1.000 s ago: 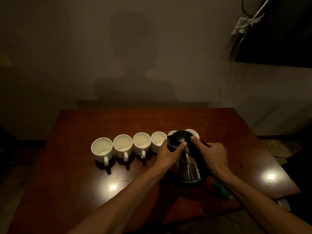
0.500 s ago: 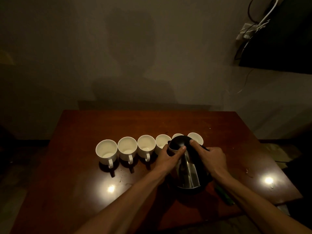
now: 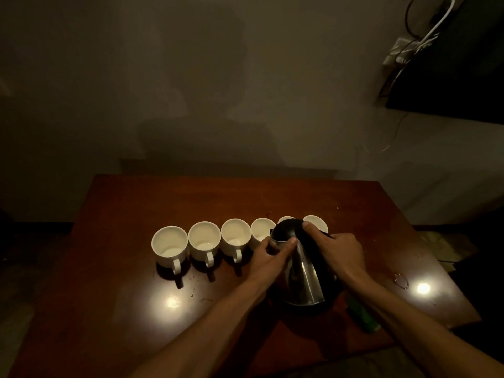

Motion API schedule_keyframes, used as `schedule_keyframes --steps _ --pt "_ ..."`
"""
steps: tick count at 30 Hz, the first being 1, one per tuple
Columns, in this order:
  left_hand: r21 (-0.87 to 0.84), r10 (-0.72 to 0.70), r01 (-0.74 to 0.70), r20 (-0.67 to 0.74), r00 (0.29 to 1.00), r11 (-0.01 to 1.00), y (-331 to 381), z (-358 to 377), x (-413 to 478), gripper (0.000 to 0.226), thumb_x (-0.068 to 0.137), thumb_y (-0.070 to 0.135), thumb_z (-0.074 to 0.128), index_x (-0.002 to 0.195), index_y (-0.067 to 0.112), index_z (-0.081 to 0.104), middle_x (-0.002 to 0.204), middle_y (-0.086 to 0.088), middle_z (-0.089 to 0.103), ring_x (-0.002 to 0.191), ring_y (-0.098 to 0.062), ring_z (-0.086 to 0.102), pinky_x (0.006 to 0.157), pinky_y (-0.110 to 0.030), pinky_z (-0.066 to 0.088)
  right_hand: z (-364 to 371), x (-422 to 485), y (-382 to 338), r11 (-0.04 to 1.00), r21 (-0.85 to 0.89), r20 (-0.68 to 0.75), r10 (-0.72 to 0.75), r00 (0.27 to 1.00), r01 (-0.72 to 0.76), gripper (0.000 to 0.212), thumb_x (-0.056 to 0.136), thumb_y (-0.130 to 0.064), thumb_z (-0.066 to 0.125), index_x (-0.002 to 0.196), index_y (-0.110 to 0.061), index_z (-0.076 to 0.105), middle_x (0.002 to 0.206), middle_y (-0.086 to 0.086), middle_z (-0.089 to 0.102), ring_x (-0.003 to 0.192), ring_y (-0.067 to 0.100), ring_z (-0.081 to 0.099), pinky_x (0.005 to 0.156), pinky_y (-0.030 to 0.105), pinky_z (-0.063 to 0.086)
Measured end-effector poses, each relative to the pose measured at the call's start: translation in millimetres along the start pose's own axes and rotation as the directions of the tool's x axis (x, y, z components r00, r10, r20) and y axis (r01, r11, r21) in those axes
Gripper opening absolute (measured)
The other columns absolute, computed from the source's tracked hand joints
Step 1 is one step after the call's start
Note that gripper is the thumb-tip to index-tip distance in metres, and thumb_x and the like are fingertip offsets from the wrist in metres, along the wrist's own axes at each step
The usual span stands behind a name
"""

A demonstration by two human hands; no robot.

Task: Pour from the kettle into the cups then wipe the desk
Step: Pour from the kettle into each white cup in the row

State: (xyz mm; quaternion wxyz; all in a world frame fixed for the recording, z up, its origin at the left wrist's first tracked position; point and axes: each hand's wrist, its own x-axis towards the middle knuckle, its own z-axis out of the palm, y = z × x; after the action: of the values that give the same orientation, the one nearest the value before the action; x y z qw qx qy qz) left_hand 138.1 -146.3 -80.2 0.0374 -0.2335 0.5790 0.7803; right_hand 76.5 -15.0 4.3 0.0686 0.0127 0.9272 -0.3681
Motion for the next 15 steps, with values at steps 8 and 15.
schedule_keyframes --steps 8,15 --pt "-0.001 -0.022 0.022 0.003 1.0 1.0 3.1 -4.1 0.0 0.084 0.069 0.072 0.067 0.137 0.023 0.054 0.133 -0.002 0.062 0.122 -0.023 0.059 0.105 -0.048 0.049 2.6 4.3 -10.0 0.999 -0.052 0.015 -0.008 1.0 0.009 0.071 0.073 -0.079 0.06 0.056 -0.01 0.064 0.048 0.0 0.058 0.042 0.014 0.053 0.046 0.023 0.037" --pt "-0.024 -0.032 0.032 0.003 0.999 0.999 5.3 -5.1 0.1 0.085 0.067 0.07 0.067 0.132 0.017 0.057 0.127 -0.002 0.064 0.11 -0.019 0.062 0.09 -0.037 0.054 3.5 2.2 -15.3 0.997 -0.079 0.019 -0.019 1.0 0.02 0.067 0.073 -0.078 0.061 0.052 -0.015 0.055 0.045 -0.006 0.052 0.039 0.011 0.049 0.045 0.021 0.036"
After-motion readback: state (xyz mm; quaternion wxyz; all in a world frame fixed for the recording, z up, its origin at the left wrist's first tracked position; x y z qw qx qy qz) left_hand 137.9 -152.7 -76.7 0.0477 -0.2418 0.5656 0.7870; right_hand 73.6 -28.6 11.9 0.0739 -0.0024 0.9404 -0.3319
